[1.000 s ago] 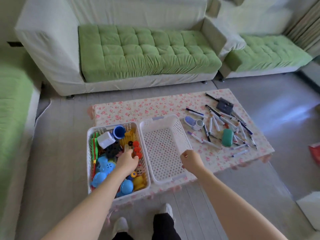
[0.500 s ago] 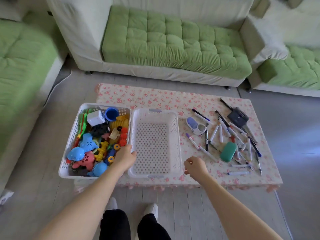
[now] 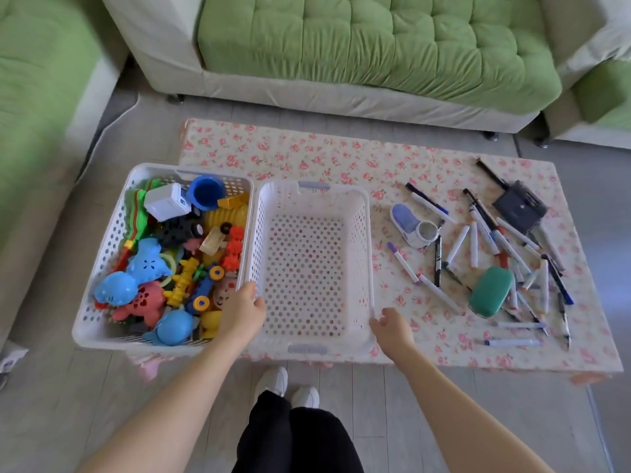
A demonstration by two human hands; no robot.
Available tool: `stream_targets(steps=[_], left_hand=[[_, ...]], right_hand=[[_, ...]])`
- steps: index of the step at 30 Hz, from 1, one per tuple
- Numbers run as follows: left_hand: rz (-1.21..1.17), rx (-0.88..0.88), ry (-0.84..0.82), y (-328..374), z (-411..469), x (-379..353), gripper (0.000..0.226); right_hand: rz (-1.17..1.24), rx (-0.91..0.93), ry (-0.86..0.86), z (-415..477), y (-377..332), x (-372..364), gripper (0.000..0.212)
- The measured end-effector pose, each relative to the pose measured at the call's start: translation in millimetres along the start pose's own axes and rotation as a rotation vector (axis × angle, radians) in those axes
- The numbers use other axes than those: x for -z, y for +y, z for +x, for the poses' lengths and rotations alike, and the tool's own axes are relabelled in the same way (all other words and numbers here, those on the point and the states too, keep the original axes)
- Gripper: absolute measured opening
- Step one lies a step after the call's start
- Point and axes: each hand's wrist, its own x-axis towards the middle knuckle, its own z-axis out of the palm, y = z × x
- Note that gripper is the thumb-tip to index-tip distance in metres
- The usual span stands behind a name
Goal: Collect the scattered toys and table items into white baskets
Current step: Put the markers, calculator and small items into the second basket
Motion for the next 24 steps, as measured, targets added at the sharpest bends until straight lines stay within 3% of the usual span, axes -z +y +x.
stream_targets(steps=[8,17,21,24], left_hand=[[0.016,-0.034,0.005,2,20,-13,0.043],[-0.037,-0.048,0.052,50,17,20,0.062],[-0.264,0.06,-0.065,74,18,43,0.068],[-0.431,0.041,-0.129,87,17,56,0.051]], right_hand=[[0.131,-0.03,0.046,26,2,-32,0.036],[0.276,-0.017,0.075,-2,-9,30,0.025],[0.372,0.008,0.065,-27,-15,63,0.019],[0.41,0.037,0.05,-43,-20,76,0.016]])
